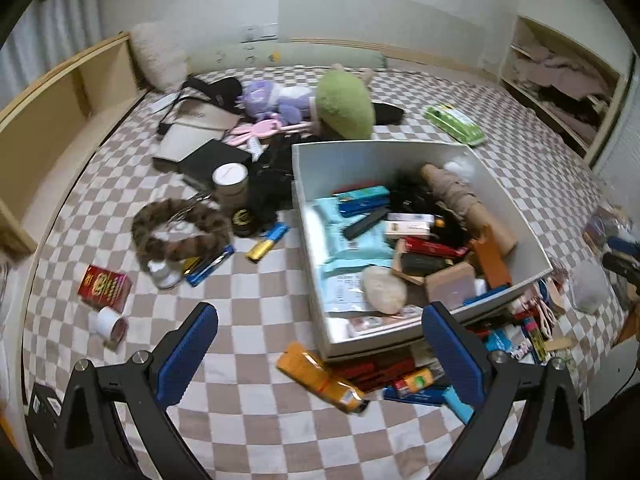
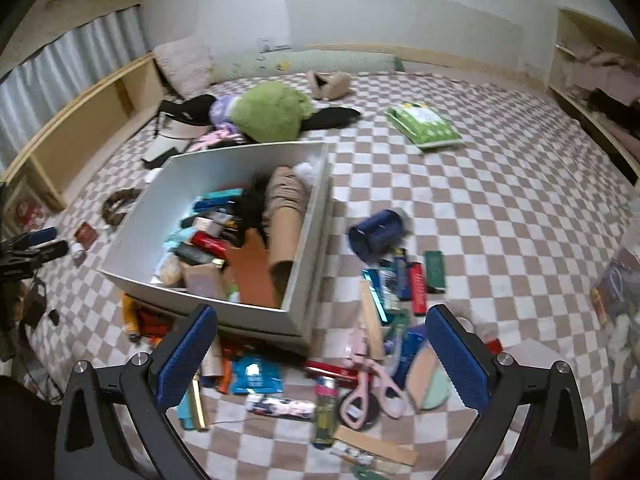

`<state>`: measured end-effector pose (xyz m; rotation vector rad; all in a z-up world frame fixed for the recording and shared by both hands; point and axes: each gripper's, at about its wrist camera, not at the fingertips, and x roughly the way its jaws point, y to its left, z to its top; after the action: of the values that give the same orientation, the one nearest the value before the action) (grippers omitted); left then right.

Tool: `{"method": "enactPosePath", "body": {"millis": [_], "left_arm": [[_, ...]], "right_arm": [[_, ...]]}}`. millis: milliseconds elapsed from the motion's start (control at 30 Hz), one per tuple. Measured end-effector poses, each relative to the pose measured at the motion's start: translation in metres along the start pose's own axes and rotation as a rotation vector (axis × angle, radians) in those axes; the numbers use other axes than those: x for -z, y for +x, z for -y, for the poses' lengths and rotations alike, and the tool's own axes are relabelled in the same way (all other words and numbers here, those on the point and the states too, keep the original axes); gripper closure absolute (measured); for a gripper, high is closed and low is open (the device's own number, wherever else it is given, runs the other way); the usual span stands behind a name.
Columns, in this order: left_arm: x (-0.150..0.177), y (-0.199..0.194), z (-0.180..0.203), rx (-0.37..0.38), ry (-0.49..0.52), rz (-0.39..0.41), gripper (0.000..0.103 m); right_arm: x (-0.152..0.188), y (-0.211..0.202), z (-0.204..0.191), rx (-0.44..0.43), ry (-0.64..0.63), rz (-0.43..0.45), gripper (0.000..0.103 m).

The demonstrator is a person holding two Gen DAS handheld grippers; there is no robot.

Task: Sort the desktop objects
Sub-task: 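Move both tools toward the items lying on the bed beside the box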

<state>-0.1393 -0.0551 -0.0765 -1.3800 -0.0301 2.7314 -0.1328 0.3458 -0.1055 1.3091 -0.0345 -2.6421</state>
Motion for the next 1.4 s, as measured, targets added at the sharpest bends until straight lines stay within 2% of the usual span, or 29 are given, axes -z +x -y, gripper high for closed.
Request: {"method": "enactPosePath", "body": {"millis": [167,433,467,567,700,833,1100,1400], "left_arm": [[0.0,0.002,-0.033,-0.026,-0.087,0.004,0.0],[0.005,0.019,-0.089,-0.126,-0.2,-0.019,0.001],[0.007,0.022,-0.097,-0.137,-0.218,-0.027,0.001],[0.013,0.03,-0.112,-0.165,-0.255,-0.054,0.001],[0.018,0.041,-0.128,-0.196,-0.286,-0.086,0.001],[0.021,0.048,-0.139,-0.223,-0.315,-0.106,0.001],[0.025,0.062,-0.157,-0.277,-0.362,-0.144,0.001],[0.026,0.073,-0.17,-0.311,-0.384,-0.167,0.001]], "right_arm": [[0.0,0.007,0.023,0.019,0.047,-0.029,0.0],[0.002,0.025,0.078,0.071,0.184,-0.069,0.0],[0.003,0.03,0.087,0.08,0.209,-0.087,0.0],[0.007,0.045,0.104,0.109,0.257,-0.139,0.01],[0.014,0.068,0.126,0.163,0.306,-0.207,0.012],[0.018,0.085,0.141,0.161,0.371,-0.25,0.012],[0.022,0.119,0.149,0.184,0.435,-0.347,0.012],[0.027,0.137,0.146,0.266,0.364,-0.409,0.012]]}}
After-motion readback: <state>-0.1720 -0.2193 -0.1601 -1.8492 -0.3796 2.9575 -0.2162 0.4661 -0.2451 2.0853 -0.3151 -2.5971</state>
